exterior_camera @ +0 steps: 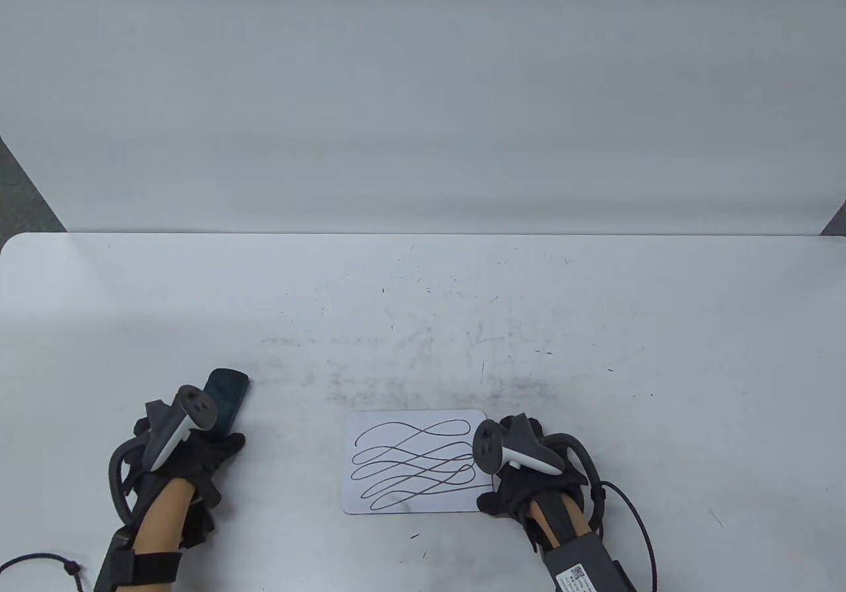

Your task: Wipe the whiteboard with a whiteboard eraser

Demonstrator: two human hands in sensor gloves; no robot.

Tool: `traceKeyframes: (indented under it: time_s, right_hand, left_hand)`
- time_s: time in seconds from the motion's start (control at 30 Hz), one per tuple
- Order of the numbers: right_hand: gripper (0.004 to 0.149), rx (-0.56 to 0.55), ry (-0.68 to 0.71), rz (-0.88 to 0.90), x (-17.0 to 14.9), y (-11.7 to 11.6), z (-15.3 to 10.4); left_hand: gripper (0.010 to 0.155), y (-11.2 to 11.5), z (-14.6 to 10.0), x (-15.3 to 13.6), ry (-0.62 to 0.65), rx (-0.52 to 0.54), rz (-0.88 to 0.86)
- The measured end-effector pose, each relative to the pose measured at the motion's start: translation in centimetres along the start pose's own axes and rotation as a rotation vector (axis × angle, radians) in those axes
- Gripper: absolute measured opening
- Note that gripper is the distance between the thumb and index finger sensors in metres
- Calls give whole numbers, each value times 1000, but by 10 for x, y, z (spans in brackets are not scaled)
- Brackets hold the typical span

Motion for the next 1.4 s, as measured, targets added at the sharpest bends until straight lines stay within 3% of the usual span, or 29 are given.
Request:
traceKeyframes:
  time_s: [0.3,0.5,0.63,0.77,0.97,1.07,1.13,1.3,1.4]
  right_hand:
    - [89,1,1,-7,0,0,0]
    - [89,0,2,-9,0,0,0]
    - [89,1,2,-10,1,0,0]
    - [89,0,2,-13,1,0,0]
    - [89,4,4,4,0,-1,1]
    - [89,6,3,16,0,-1,1]
    - [89,4,3,15,0,-1,1]
    - [89,2,4,12,0,-1,1]
    - [89,1,3,14,0,-2,1]
  left_hand:
    - [95,-13,-4,-6,62,52,-178]
    - [96,-41,-19,-14,272,73,-540]
    - [96,-53,-31,-13,494,2,-833]
    - [96,-57,-44,-6,764,-151,-1208]
    - [93,-65,-68,9,969,-335,-1543]
    - [93,-67,-78,13,1010,-378,-1581]
    - [92,-69,-83,15,1004,-338,-1551]
    - [94,-71,-88,19,926,-100,-1226]
    - [93,-66,-90,31,861,30,-919]
Point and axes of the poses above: the tracker on the back of each hand, its own x axis roughly to the thumb side, its own z axis roughly from the wrist to the fingertips, y = z × x, the point moved 2 cm from there along z, roughly from the wrist to the fingertips, and after that the axes turned 13 degrees about -y, right-handed, at the moved point
